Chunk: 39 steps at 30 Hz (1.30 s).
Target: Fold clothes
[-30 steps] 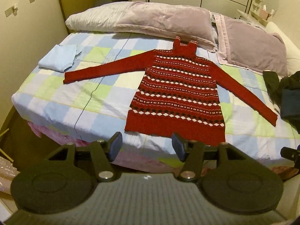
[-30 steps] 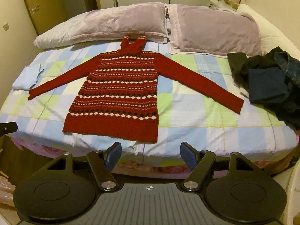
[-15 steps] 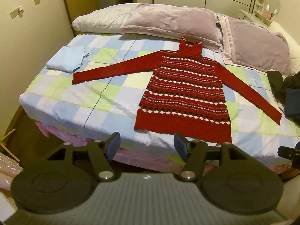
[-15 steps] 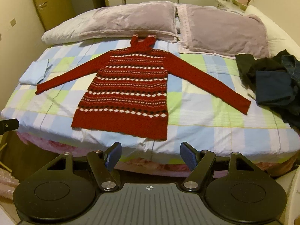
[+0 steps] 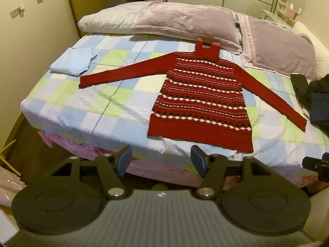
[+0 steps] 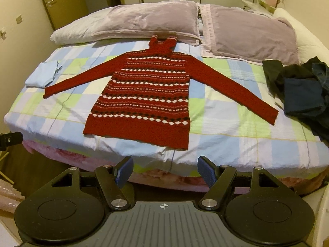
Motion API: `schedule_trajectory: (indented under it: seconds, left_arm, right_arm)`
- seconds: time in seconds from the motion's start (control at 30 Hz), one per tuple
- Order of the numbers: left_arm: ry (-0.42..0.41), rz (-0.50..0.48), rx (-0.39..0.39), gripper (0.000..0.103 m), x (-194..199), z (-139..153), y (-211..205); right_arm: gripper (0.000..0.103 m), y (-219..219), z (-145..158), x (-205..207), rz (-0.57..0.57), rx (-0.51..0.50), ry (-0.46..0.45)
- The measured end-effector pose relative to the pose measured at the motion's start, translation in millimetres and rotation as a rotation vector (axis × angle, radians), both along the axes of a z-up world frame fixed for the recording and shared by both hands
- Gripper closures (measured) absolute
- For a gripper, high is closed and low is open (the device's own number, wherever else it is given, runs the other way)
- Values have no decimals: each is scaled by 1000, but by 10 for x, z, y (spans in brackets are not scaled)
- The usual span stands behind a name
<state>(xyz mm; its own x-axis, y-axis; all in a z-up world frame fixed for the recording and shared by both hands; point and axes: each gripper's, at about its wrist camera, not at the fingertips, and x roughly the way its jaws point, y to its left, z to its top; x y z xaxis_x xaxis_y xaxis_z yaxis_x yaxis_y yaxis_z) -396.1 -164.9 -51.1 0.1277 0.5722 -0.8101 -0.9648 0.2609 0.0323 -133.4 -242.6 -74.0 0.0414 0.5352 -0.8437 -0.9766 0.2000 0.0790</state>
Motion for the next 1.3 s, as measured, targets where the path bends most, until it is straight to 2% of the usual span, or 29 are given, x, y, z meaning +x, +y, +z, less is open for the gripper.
schedule_trajectory:
  seconds: [0.37, 0.93, 1.13, 1.3]
  left_arm:
    - [-1, -82, -5, 42, 253, -34, -106]
    - [-14, -114, -5, 41, 518, -89, -21]
    - [-49, -122, 12, 41, 587, -134, 254]
    - [-77, -123, 18, 41, 678, -195, 694]
  right_arm:
    - [31, -218, 11, 147, -79, -1, -1]
    - [31, -247, 25, 365, -117, 22, 2]
    - [31, -78, -24, 558, -145, 36, 25]
    - [31, 164, -104, 787, -192, 61, 42]
